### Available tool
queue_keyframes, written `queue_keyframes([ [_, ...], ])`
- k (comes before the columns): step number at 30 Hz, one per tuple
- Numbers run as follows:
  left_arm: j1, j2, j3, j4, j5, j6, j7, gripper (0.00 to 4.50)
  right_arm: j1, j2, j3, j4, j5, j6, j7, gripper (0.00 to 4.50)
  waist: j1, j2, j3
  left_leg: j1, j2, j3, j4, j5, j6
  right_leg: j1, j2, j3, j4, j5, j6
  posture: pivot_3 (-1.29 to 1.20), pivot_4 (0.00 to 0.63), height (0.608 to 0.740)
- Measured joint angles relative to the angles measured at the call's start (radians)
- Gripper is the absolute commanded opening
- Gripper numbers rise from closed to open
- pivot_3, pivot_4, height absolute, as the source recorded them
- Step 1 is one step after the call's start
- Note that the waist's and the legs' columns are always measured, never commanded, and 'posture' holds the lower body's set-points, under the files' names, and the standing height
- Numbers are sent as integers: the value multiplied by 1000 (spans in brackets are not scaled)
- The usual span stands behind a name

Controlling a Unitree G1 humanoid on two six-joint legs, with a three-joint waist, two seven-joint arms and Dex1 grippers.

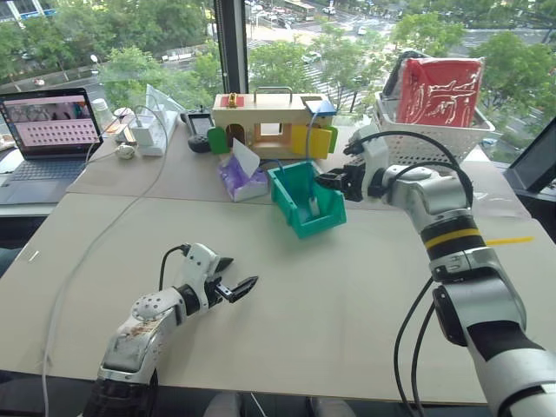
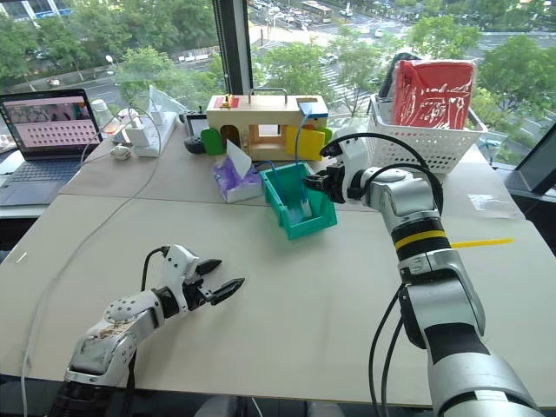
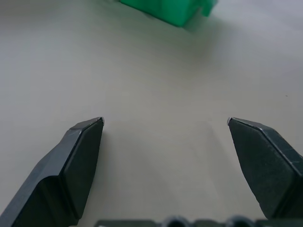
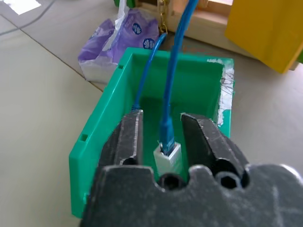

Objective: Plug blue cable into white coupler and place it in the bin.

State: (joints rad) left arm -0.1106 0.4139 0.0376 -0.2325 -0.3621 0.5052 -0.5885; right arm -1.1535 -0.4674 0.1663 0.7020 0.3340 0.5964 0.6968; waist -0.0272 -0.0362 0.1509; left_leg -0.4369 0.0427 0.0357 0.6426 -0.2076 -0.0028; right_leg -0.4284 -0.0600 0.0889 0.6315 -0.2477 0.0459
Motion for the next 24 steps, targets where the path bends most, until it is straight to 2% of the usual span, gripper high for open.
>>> queue_keyframes([
  [4,16,-14,46,-15,7,-31,48,4478,-10,3,-25,44,-27,-28,38,4228,12,0,0,-5,-1,0,0,0,0,-5,-2,0,0,1,1,0,150,719],
  [5,17,-15,58,-15,9,-51,58,4478,-9,2,-38,39,-26,-26,45,4446,13,0,0,-5,-1,0,0,0,0,-5,-1,-1,0,1,1,0,150,719],
  [8,4,-23,83,-15,21,-99,89,4478,55,-27,-120,-108,23,5,65,4446,21,0,0,-5,-1,-1,1,0,0,-4,-1,-2,0,2,1,0,150,719],
  [13,-45,-23,116,17,20,-131,102,4478,345,-95,-265,-504,124,33,84,4446,35,0,0,-5,-2,-4,2,0,0,-2,-1,-5,0,2,1,0,150,719],
  [16,-91,-4,100,81,26,-131,74,4478,628,-154,-341,-766,132,-2,84,4446,40,0,0,-5,-3,-6,4,0,0,1,-2,-7,-1,1,1,0,150,719],
  [17,-123,-5,99,122,29,-130,78,4478,765,-170,-381,-875,137,-13,86,4446,43,0,0,-5,-4,-8,5,0,0,2,-2,-9,-2,1,1,0,150,719],
  [20,-196,-14,115,219,42,-132,106,4478,974,-159,-434,-1019,163,-8,67,4446,28,0,0,-3,-4,-8,10,0,0,3,-1,-8,-1,1,1,0,150,719],
  [24,-241,-14,97,297,59,-199,73,4478,1174,-24,-499,-1133,154,-24,-74,4446,8,0,0,3,-2,-8,17,1,-1,8,1,-8,5,2,0,0,150,719],
])
